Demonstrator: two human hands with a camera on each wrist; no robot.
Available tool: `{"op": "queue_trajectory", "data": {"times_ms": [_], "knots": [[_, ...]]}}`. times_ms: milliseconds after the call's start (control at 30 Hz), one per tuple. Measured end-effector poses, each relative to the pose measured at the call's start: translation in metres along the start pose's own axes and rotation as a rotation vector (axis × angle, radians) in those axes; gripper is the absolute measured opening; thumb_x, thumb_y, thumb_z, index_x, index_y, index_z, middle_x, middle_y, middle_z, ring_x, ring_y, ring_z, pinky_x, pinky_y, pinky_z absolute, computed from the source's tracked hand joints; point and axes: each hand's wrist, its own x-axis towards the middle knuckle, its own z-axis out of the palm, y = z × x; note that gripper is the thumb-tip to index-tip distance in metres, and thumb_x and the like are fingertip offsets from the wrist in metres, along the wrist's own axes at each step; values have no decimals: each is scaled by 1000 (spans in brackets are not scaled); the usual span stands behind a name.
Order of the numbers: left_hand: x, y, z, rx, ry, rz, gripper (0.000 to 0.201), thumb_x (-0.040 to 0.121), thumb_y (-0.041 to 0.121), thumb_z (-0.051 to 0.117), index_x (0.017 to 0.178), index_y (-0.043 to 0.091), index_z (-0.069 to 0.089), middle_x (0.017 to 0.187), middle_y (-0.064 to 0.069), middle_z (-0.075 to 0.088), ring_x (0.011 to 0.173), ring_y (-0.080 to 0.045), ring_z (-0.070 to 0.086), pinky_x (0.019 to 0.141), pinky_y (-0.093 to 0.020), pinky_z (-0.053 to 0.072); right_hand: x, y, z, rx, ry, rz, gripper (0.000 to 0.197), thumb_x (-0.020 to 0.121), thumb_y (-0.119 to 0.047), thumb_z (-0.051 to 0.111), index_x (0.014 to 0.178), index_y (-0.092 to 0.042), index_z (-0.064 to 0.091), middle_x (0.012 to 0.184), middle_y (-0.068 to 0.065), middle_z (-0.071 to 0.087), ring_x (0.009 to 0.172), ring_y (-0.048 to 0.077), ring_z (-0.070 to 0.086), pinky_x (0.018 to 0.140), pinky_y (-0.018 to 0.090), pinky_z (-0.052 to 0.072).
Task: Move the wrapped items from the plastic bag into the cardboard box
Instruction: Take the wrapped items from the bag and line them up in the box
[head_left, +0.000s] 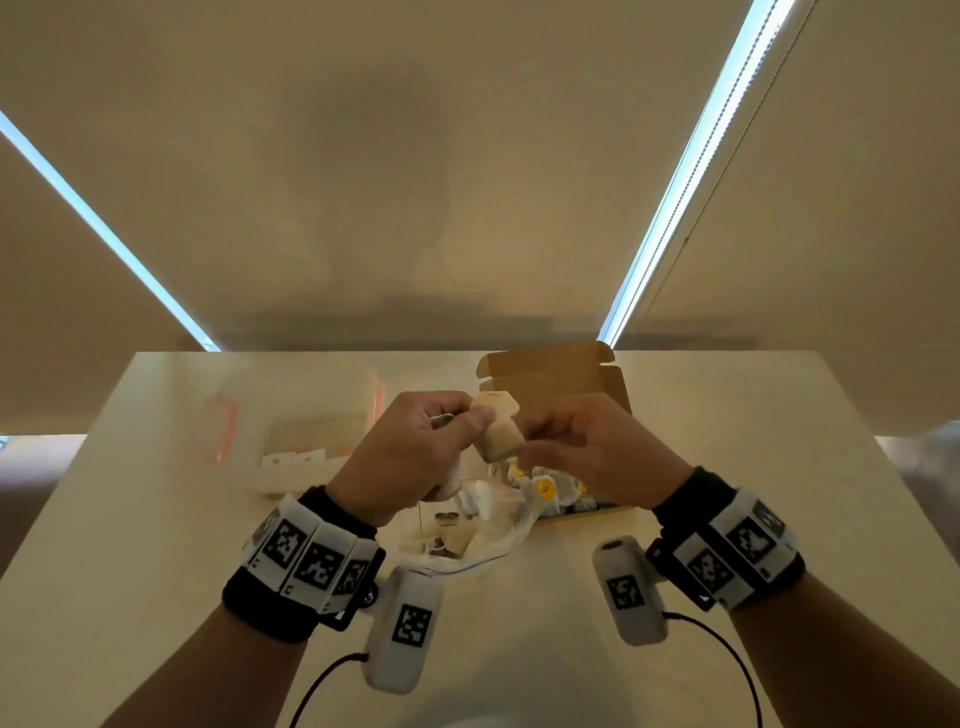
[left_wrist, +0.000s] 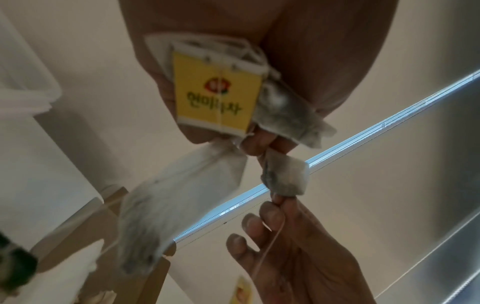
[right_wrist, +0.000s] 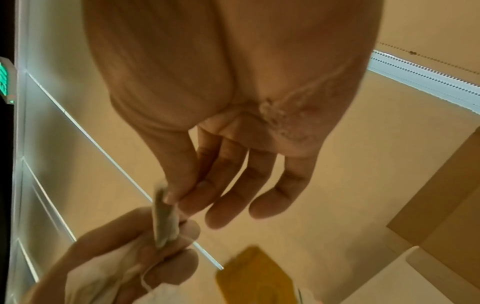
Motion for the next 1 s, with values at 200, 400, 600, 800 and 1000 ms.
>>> {"op": "queue_trajectory", "data": {"times_ms": [200, 400, 600, 800, 1000], "knots": [[-6, -4, -8, 9, -32, -15, 23, 96, 16, 58, 83, -2, 66, 45, -3, 42, 31, -12, 32, 35, -16, 26, 4, -2, 0, 120, 175, -103, 12, 92, -1, 62, 88, -11, 68, 97, 1, 73, 89, 9, 69, 79, 24, 56], [-2, 1, 0, -163, 28, 95, 26, 80, 23, 65, 84, -3, 67, 100, -11, 59, 40, -5, 49, 39, -17, 37, 18, 4, 36, 153, 179, -44, 13, 93, -1, 61, 100, -12, 63, 83, -1, 69, 76, 9, 68, 73, 31, 57], [11, -9, -2, -276, 228, -5, 20, 95, 23, 60, 85, 8, 71, 49, -8, 34, 35, -18, 27, 40, -35, 20, -3, 16, 60, 47, 109, 21, 10, 98, -12, 56, 99, -13, 66, 76, -5, 68, 72, 8, 66, 79, 34, 58], [18, -25, -2, -380, 343, -99, 16, 93, 21, 63, 83, 13, 73, 56, -3, 41, 47, -14, 35, 45, -26, 32, -31, 18, 58, -190, 40, -7, 30, 106, -18, 38, 122, -27, 62, 92, -14, 66, 86, 4, 59, 78, 21, 48], [23, -36, 8, -476, 348, -170, 15, 92, 18, 65, 94, 5, 71, 60, -2, 60, 60, -24, 48, 60, -34, 40, -38, -1, 51, -533, 25, 11, 34, 106, -28, 33, 128, -19, 57, 103, -5, 38, 97, 12, 43, 87, 31, 45]]}}
